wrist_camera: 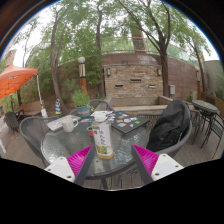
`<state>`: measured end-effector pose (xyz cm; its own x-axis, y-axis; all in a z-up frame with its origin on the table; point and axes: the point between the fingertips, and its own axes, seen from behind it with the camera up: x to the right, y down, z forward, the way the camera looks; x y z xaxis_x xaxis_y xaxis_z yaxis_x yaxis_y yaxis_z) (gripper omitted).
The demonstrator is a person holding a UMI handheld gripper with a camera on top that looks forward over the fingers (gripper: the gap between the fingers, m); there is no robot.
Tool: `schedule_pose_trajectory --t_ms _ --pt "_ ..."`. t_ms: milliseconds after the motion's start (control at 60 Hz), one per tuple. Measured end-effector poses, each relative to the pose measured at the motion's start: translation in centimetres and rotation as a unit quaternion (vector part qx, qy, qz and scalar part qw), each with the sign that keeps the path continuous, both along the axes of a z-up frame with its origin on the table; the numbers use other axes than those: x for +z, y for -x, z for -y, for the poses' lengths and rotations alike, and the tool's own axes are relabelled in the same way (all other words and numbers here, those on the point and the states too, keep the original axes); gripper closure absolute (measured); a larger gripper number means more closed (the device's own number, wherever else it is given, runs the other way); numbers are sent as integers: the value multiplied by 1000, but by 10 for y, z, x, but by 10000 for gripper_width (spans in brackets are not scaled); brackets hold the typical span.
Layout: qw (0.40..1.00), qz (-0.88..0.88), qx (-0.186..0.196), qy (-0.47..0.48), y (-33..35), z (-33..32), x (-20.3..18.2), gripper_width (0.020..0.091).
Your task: Pour water
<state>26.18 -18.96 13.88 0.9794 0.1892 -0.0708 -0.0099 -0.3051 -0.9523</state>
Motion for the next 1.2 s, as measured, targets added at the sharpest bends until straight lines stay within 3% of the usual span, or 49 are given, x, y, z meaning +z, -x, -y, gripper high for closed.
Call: schedule_pose_trajectory --t_ms 217,417,467,500,567,733,800,950,1033,1133,1200 --pt "997 31 -64 -20 55 -106 -58 283" --pt "991 33 -119 -53 61 -165 -56 271" --pt "990 30 -127 -56 62 -178 -55 332" --pt "988 27 -142 -50 57 -185 -59 499" --pt "986 24 -159 -53 54 -192 -64 522" --pt "990 28 -140 -23 79 -200 -64 555" --pt "989 53 -138 7 87 -208 -62 625" --pt "965 243 -98 -16 141 -252 -5 653" --pt "916 391 -79 -39 173 -281 33 654" --pt "783 617 -32 -73 227 -312 73 655" --pt "697 712 16 -84 250 -335 60 655"
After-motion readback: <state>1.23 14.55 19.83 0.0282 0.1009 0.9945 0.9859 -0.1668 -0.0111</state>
